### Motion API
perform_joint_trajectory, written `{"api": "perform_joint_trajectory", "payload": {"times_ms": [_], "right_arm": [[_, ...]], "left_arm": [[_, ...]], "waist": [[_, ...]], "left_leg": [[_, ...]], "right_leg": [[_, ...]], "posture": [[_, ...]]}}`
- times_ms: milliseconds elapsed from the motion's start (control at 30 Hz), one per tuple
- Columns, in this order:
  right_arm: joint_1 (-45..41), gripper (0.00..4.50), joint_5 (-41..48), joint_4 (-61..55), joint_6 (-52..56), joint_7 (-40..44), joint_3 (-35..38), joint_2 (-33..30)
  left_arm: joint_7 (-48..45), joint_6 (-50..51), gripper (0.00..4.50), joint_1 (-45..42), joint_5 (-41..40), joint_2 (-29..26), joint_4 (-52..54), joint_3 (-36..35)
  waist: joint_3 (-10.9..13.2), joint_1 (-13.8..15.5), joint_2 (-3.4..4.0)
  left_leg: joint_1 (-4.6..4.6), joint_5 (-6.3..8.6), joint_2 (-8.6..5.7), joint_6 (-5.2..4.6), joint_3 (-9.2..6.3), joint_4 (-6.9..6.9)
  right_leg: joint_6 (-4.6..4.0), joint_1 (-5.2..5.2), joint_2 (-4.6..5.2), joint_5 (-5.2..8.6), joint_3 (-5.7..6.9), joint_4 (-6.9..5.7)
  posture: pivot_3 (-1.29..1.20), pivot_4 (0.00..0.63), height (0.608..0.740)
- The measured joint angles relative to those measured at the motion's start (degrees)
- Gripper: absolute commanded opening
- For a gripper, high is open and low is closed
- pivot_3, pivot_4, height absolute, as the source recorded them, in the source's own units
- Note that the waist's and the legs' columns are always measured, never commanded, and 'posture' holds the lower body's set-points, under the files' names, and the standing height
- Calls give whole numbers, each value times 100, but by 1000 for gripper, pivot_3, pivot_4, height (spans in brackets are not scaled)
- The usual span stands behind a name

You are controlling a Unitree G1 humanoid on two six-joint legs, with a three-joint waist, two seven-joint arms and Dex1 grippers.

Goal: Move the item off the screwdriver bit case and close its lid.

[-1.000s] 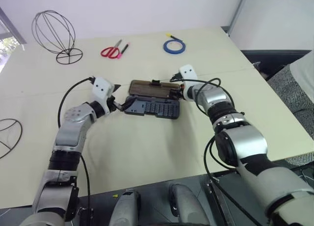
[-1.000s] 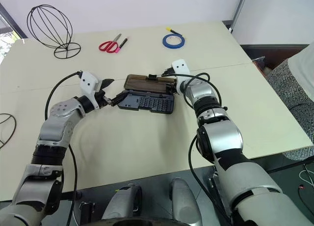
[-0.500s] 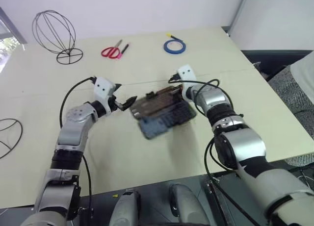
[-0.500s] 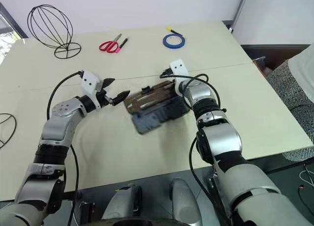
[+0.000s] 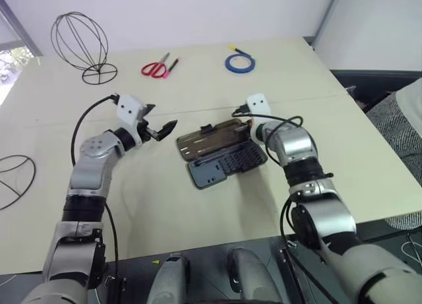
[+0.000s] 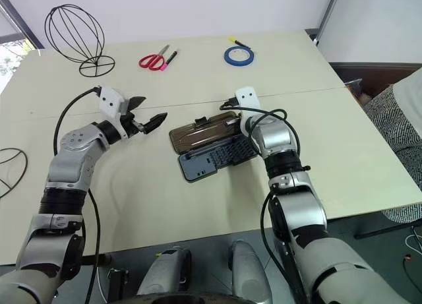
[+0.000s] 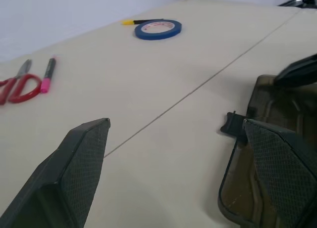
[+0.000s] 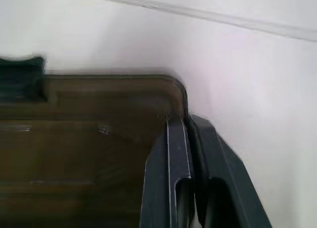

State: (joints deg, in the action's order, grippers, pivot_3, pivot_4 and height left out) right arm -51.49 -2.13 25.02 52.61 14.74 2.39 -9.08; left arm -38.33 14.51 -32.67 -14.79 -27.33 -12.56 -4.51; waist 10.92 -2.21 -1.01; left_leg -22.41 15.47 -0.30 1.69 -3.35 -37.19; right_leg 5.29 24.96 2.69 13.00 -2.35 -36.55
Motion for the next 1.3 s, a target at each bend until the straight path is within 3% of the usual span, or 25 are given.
{"api": "perform_joint_trajectory", "payload": {"times_ms": [200,367,667,1167,1267,1300], "right_arm": [[678,80,-134,-2451,2489,-1016,499,596],[728,80,-195,-3249,3419,-1384,629,922],[728,80,-180,-3628,3698,-1617,587,1301],[707,80,-76,-3584,3684,-1597,509,1134],[607,906,86,-3594,3602,-1427,617,1067],[551,1393,126,-3601,3567,-1383,618,1015]], "left_arm": [[6,267,4500,224,-80,2,436,-65],[-23,391,4500,311,-80,48,478,-17],[-53,376,4500,121,-65,188,346,153],[-16,351,4500,108,-60,220,341,152],[-9,348,4500,108,-58,222,341,152],[-4,346,4500,108,-54,222,341,152]], "waist": [[0,8,1],[0,-19,1],[1,-34,1],[1,-31,1],[1,-32,2],[1,-32,2]], "left_leg": [[0,0,-2,0,-3,0],[0,0,-3,0,4,0],[-1,0,-2,0,8,1],[-2,0,-3,0,8,2],[-2,0,-3,0,8,2],[-2,0,-3,0,8,2]], "right_leg": [[0,4,1,0,-1,-3],[-1,7,-4,1,0,-9],[-1,13,-6,1,-2,-11],[-1,13,-5,1,-2,-10],[-1,13,-5,1,-2,-10],[-1,13,-5,1,-2,-10]], "posture": [[0,150,740],[0,150,740],[0,150,740],[0,150,740],[0,150,740],[0,150,740]]}}
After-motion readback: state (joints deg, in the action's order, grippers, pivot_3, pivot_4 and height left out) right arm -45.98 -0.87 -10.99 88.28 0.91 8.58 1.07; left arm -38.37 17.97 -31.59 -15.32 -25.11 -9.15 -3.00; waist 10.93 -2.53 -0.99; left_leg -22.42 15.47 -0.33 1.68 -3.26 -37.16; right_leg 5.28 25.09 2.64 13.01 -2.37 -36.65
